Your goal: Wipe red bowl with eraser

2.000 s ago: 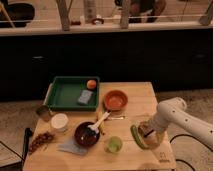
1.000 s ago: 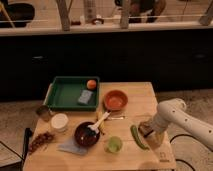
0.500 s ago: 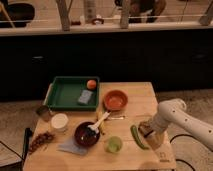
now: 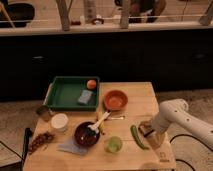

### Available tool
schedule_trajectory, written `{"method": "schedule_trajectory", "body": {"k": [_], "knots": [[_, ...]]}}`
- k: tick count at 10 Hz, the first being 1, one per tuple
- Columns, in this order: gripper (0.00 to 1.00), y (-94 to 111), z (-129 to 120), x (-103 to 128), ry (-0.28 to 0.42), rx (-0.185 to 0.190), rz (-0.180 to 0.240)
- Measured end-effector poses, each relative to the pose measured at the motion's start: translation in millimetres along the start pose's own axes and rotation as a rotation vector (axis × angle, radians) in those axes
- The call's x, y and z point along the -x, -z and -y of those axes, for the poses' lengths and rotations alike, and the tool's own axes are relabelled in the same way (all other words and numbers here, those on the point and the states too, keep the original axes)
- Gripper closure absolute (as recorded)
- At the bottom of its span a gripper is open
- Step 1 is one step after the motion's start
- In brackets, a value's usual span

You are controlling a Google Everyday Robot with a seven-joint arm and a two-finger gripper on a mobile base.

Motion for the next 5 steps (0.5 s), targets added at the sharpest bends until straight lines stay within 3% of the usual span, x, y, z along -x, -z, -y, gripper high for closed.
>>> {"method": "schedule_trajectory", "body": {"k": [4,5], "knots": [[0.21,6.5,5.7,-9.1,-0.024,-0.020,0.001],[0.27,7.3,6.4,-10.4,-0.028,-0.022,0.000]]}}
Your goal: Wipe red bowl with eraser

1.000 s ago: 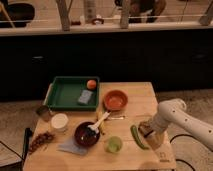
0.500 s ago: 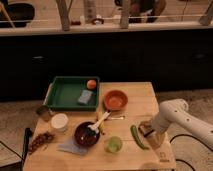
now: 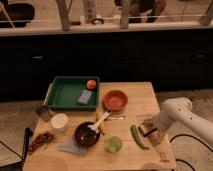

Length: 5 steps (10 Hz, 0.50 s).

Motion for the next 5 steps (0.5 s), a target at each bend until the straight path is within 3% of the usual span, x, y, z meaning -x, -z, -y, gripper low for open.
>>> {"method": "schedule_trajectory", "body": {"k": [5], "knots": [[0.80,0.2,1.3,-2.1,-0.003,0.014,-0.005]]}}
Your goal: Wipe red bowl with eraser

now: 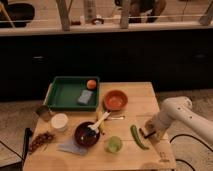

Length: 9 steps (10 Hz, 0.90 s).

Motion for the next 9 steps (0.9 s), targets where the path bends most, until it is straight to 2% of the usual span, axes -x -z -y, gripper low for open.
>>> {"method": "schedule_trajectory", "body": {"k": [2,3,6,9], "knots": [[0.96,1.1,0.1,-1.0,0.001,-0.001,-0.003],[1.00,2.0,0.6,-0.6,0.003,-0.001,-0.003],[1.00,2.3,1.9,0.2,0.007,-0.001,-0.003],[1.00,1.5,2.1,0.6,0.014,0.016,-0.006]]}}
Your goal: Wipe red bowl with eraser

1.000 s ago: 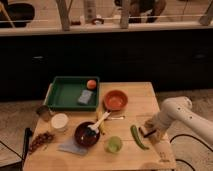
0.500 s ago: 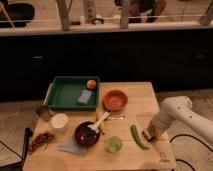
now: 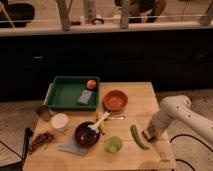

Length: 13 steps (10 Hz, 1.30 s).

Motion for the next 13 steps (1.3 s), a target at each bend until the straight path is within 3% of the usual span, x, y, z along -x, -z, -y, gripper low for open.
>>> {"method": "schedule_trajectory", "body": {"k": [13], "knots": [[1.00,1,-14,-3,-0.017,-0.015,0.002]]}}
